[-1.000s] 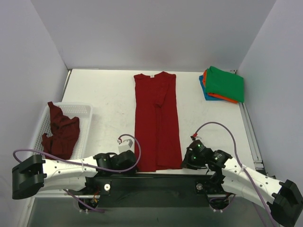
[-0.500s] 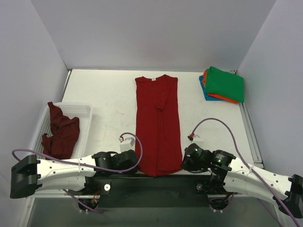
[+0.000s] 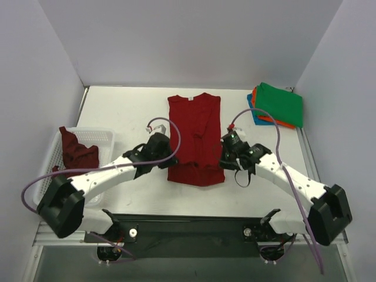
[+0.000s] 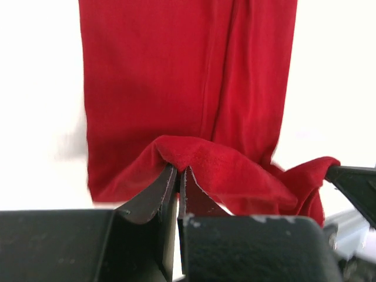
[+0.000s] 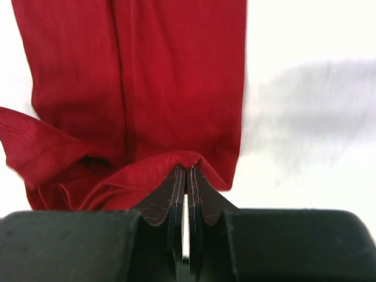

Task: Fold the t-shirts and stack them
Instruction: Fold the folded rectangular tshirt in 1/3 of the way

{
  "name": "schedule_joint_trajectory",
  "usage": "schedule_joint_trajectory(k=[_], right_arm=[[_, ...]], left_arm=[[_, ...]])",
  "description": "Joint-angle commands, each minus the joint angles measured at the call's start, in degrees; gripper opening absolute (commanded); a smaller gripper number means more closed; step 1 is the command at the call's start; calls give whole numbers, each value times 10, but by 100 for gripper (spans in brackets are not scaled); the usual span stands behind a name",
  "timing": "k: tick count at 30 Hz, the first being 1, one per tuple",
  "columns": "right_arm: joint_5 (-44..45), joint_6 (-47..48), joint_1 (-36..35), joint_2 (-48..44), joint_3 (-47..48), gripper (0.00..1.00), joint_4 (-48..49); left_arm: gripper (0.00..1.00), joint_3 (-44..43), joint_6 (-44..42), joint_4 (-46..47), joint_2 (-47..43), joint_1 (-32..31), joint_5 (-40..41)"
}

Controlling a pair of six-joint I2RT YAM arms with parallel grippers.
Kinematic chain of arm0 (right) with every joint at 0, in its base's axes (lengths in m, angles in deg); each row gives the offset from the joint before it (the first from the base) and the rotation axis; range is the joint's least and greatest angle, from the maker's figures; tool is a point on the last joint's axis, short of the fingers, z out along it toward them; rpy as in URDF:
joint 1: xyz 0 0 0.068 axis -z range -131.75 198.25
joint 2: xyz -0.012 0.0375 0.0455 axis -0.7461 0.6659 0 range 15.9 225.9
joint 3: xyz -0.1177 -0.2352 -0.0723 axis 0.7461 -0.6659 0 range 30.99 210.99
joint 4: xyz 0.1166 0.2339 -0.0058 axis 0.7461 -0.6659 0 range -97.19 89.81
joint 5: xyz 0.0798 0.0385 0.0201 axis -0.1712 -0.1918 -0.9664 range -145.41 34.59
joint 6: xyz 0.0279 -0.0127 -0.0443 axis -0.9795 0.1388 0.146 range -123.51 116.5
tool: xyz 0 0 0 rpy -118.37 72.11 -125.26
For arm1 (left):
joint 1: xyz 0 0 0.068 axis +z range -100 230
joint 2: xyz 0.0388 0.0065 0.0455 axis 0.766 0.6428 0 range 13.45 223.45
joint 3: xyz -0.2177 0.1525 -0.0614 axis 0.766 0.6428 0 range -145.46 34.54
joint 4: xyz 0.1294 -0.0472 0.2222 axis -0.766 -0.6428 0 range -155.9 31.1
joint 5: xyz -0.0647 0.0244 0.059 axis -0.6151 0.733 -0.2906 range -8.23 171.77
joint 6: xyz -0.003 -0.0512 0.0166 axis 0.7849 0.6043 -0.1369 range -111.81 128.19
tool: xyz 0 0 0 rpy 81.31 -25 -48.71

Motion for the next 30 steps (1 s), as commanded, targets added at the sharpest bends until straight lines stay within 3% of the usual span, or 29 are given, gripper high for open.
schedule_joint_trajectory(k=[1, 14, 19, 30], right_arm=[[-20, 52, 49, 65, 57, 0, 39], [-112, 94, 167, 298, 248, 0, 71], [-139, 101, 201, 335, 291, 0, 72], [-185, 110, 245, 408, 345, 0, 72]], left_arm=[[0, -84, -51, 64, 71, 35, -36], [0, -241, -66, 81, 270, 149, -104], [0, -299, -71, 67, 320, 174, -123], [0, -323, -73, 73, 364, 196, -140]])
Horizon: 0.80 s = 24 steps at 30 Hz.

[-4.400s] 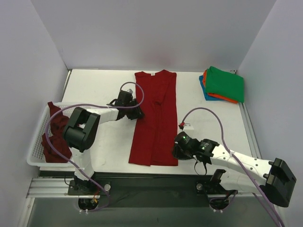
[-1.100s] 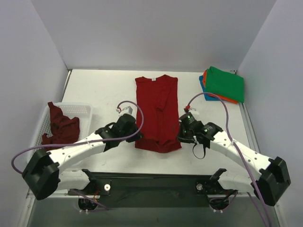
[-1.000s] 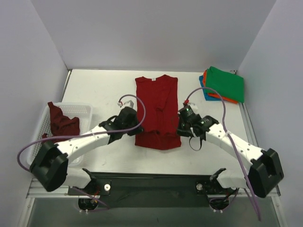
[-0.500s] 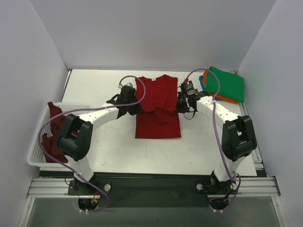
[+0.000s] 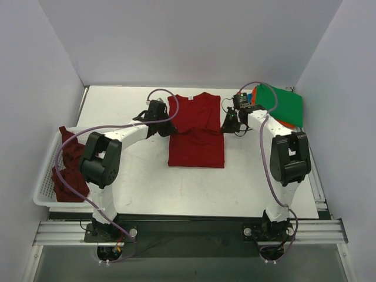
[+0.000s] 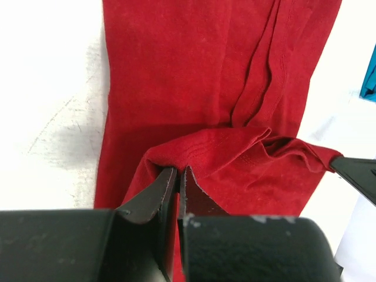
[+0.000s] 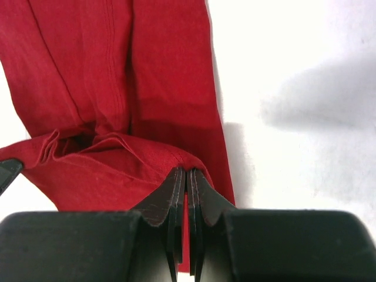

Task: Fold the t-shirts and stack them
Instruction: Fold the folded rectangular tshirt in 1/3 of the way

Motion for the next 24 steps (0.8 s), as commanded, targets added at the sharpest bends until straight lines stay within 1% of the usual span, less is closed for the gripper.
schedule_joint_trajectory(k=[1, 3, 5, 6, 7, 8, 9, 10, 11, 12, 13, 14, 15, 16, 17, 19, 20, 22, 23, 24], right_arm=[[-27, 17, 8, 18, 33, 0, -4], [-42, 20, 13, 35, 53, 0, -4], [-49, 27, 14, 47, 66, 0, -3], [-51, 28, 15, 56, 73, 0, -3], [-52, 28, 17, 62, 84, 0, -5], [-54, 28, 19, 70, 90, 1, -8], [-57, 27, 23, 73, 95, 6, -9], [-62, 27, 26, 76, 101, 10, -9], [-64, 31, 27, 78, 105, 16, -11], [-64, 34, 29, 78, 108, 23, -17], [-64, 37, 33, 75, 110, 34, -20], [-64, 40, 36, 72, 110, 38, -23], [-60, 42, 39, 61, 108, 41, -31], [-56, 45, 40, 53, 105, 48, -34], [-47, 46, 40, 45, 98, 51, -36], [-41, 49, 35, 23, 90, 52, -41], [-33, 49, 24, 11, 81, 52, -41], [-21, 52, 6, 5, 76, 52, -41], [-17, 53, -11, 6, 76, 51, -41], [-10, 53, -18, 12, 80, 48, -41]], left_arm=[[0, -19, -11, 22, 2, 6, -12], [0, -13, -9, 23, 0, 8, -7], [5, -9, -10, 32, -3, 11, -10], [11, -11, -9, 29, -3, 12, -10], [19, -12, -12, 31, -3, 16, -12], [24, -14, -15, 29, -2, 17, -15], [35, -19, -18, 26, -1, 17, -14], [39, -20, -22, 22, -1, 18, -12], [44, -20, -23, 19, -3, 19, -10], [47, -18, -23, 16, -7, 20, -7], [54, -8, -22, 19, -19, 23, -4], [57, -3, -22, 19, -27, 24, -2], [57, 3, -22, 21, -35, 25, 5], [58, 14, -23, 27, -51, 24, 6], [58, 17, -23, 34, -57, 21, 2], [57, 16, -23, 34, -62, 14, -2], [50, 11, -22, 34, -61, 6, -4], [43, 4, -20, 36, -48, 0, -7], [34, -5, -18, 38, -40, -3, -18], [31, -12, -17, 44, -31, -9, -24]])
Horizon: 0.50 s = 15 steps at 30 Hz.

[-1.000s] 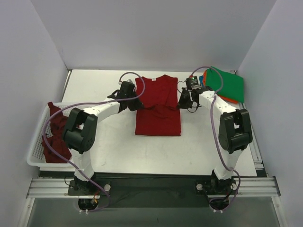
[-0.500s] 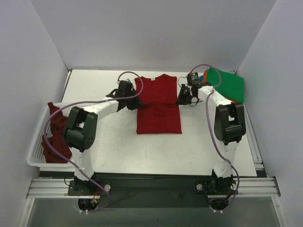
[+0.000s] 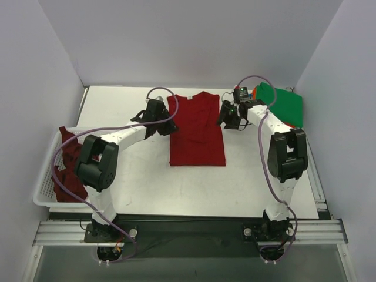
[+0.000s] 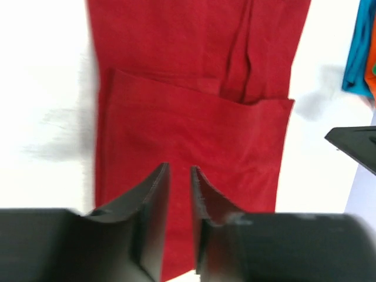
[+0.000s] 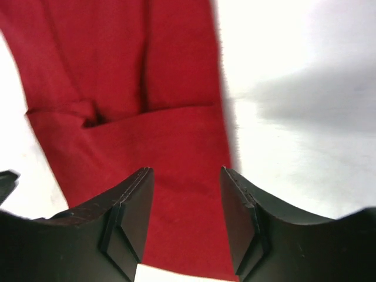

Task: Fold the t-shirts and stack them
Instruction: Fold the folded rectangular tshirt in 1/3 of the way

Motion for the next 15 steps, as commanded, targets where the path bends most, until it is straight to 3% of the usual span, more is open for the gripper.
schedule_joint_trajectory(k=[1, 3, 6, 9, 15], right_arm=[[23, 11, -44, -32, 7, 44, -16], [19, 7, -59, -9, 32, 35, -16], [1, 1, -75, 31, 62, 19, -7], [-36, -11, -77, 69, 89, 14, 17], [-61, -26, -69, 137, 134, 14, 31]], left_arm=[[27, -35, 1, 33, 16, -16, -21], [17, -54, 3, 39, 34, -20, -32], [10, -66, 13, 71, 65, -19, -60], [8, -77, 16, 100, 94, -14, -71], [6, -77, 19, 119, 146, 23, -78]])
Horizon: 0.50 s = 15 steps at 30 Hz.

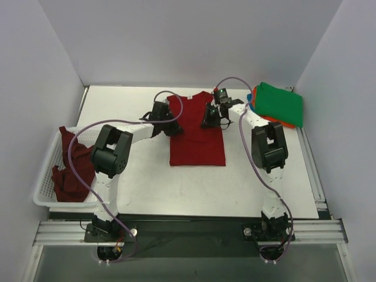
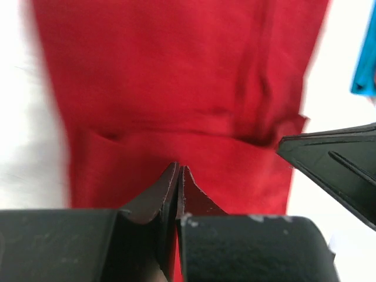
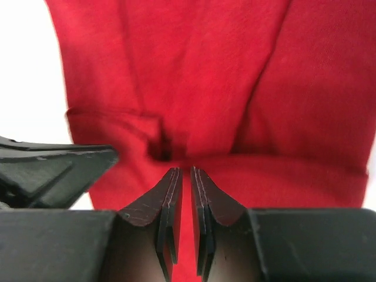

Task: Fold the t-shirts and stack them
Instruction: Fold the folded rectangular tshirt in 1/3 of the way

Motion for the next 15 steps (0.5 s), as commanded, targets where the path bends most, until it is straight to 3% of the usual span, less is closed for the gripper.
schedule_joint_trajectory(k=[1, 15], right_arm=[[-26, -13, 13, 30, 31, 14, 1], [-17, -18, 55, 57, -22, 15, 7]], left_arm=[[5, -13, 10, 45, 20, 31, -15], [2, 80, 39, 103, 7, 63, -30]])
